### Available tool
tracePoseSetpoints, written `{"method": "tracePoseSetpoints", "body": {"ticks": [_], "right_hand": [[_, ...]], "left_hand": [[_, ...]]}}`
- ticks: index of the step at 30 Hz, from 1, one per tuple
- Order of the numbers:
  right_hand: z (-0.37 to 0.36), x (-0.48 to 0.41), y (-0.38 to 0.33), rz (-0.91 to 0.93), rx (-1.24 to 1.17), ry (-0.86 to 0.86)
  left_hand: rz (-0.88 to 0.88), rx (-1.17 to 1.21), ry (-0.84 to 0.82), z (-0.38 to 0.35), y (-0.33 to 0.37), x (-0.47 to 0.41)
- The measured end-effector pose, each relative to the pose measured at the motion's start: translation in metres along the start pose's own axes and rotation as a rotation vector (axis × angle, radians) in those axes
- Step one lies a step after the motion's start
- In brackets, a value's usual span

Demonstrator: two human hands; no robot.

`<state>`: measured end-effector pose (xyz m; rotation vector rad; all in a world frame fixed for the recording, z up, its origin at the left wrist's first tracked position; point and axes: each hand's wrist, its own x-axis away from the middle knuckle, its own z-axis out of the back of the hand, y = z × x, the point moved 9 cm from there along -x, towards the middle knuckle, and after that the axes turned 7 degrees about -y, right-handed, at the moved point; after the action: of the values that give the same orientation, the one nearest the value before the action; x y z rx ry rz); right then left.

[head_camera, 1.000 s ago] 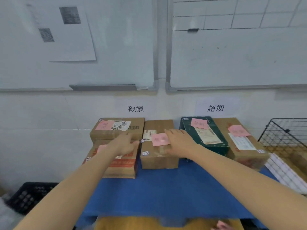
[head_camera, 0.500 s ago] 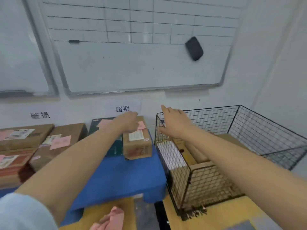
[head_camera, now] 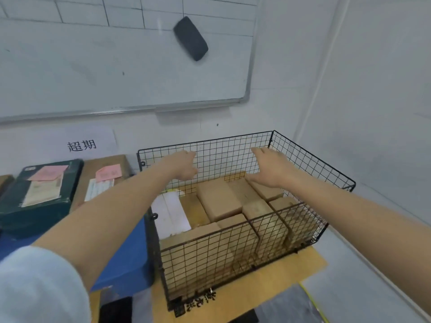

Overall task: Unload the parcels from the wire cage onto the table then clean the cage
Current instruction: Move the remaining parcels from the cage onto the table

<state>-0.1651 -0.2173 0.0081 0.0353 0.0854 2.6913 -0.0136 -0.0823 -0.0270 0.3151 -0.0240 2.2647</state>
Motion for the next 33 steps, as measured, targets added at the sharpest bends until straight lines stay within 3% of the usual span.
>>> {"method": "tracePoseSetpoints", "body": {"ticks": [13,19,24,27,33], "right_hand": [[-0.072,-0.106,0.033,0.091,0.016,-0.201],[-0.133,-0.104,-0.056,0.447,0.093,-0.338],[-0.173,-0.074,-0.115,0.749,0.127,-0.468],[-0.189,-0.061,-0.122,0.843,0.162,-0.515],[-0.216,-0.049,-0.118,0.886,0.211,-0.627]], "left_hand": [[0.079,-0.075,-0.231,-0.068,0.004,-0.103],[0.206,-0.157,-0.478,-0.131,-0.017,-0.059],[0.486,-0.016,-0.6,-0.151,-0.039,-0.001],[0.612,-0.008,-0.705,-0.167,-0.037,0.024],[0.674,0.053,-0.758,-0.181,-0.03,0.036]]}}
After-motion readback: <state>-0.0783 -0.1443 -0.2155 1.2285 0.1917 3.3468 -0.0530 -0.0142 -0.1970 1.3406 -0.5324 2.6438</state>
